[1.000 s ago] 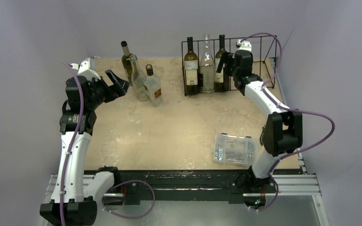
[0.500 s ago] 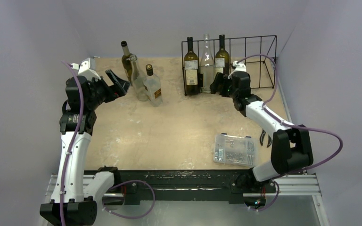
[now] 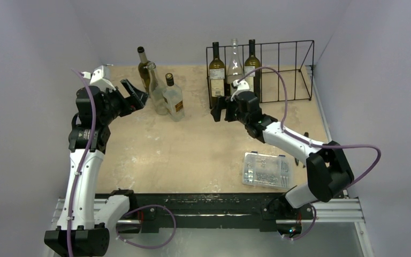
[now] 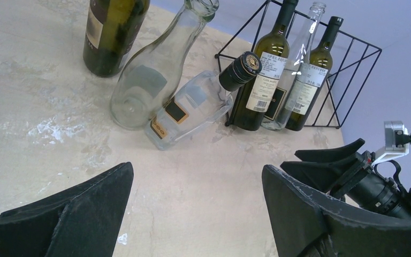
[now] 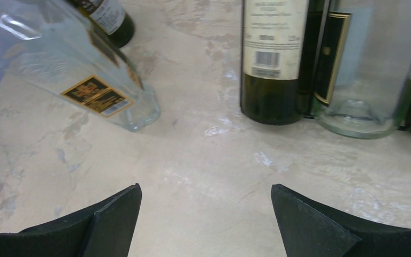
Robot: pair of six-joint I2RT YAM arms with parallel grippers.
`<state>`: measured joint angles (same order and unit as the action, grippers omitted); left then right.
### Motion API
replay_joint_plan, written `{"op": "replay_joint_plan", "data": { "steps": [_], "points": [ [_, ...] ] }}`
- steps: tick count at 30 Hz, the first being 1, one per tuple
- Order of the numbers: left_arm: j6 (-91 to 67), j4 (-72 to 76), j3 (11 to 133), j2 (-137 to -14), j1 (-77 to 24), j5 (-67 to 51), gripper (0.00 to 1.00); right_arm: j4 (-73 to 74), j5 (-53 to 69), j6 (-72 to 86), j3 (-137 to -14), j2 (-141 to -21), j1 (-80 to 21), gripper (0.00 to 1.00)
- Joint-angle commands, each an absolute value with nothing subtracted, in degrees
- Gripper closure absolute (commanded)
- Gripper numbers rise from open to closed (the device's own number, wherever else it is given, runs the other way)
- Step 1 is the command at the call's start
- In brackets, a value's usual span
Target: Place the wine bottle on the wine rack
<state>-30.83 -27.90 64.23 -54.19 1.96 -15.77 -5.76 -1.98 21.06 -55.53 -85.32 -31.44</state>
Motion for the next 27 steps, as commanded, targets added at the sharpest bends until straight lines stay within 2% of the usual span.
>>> {"op": "replay_joint_plan", "data": {
  "steps": [1, 14, 21, 27],
  "points": [
    [-29.56, -26.64, 65.63, -54.61, 0.68, -14.23, 0.1, -9.9, -1.95, 21.54, -57.51, -86.17, -35.79, 0.05],
    [-29.0, -27.15, 66.05, -54.19, 0.47, -13.45, 0.1, -14.22, -0.82, 19.91, -65.73, -94.95, -46.45, 0.01],
    [-28.83, -27.27, 66.2, -53.26, 0.45, -13.43, 0.1, -16.49, 1.96, 19.12, -70.35, -98.3, -48.44, 0.01],
    [-29.09, -27.17, 66.29, -52.82, 0.46, -13.86, 0.1, -16.63, -2.44, 18.55, -74.41, -101.38, -49.63, 0.01]
  ]
}}
